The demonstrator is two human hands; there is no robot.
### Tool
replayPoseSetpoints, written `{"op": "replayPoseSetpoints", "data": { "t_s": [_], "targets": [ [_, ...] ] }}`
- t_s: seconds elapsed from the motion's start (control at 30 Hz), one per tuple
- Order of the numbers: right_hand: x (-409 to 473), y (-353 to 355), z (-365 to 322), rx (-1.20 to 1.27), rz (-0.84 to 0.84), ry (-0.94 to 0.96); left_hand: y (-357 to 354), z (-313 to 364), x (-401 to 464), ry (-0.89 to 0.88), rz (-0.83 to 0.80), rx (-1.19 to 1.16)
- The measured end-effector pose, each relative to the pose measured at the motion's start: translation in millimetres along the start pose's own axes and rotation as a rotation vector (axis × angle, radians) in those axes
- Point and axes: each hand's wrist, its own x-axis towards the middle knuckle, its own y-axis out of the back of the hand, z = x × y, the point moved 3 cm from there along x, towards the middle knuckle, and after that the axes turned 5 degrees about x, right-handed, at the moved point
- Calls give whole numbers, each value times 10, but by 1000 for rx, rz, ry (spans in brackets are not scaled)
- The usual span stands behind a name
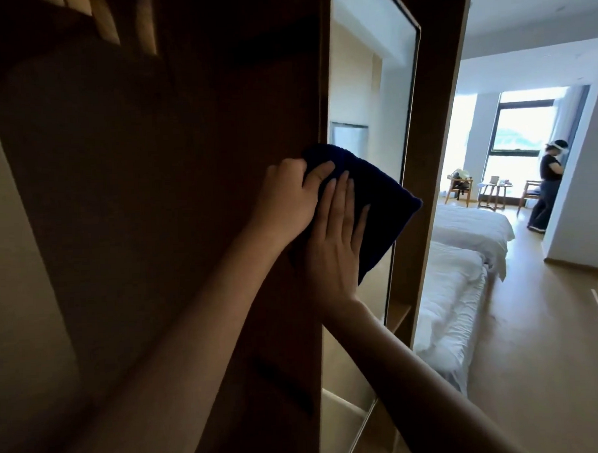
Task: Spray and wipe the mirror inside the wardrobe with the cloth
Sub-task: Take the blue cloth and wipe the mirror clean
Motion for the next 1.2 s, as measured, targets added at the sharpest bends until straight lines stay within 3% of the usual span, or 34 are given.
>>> {"op": "replayPoseSetpoints", "data": {
  "t_s": [0.2,0.53,0.7,0.97,1.2],
  "targets": [
    [-71,-66,5,-43,42,9,-74,32,-123,-34,30,9],
    [-1086,-299,122,50,-82,58,-416,-419,-806,150,-205,-110],
    [-1097,-287,118,80,-110,66,-323,-328,-761,174,-253,-108],
    [-592,-211,73,103,16,57,-157,-140,-354,111,-154,-22],
    [-853,-269,80,159,-28,72,-316,-308,-588,66,-116,17]
  ]
}}
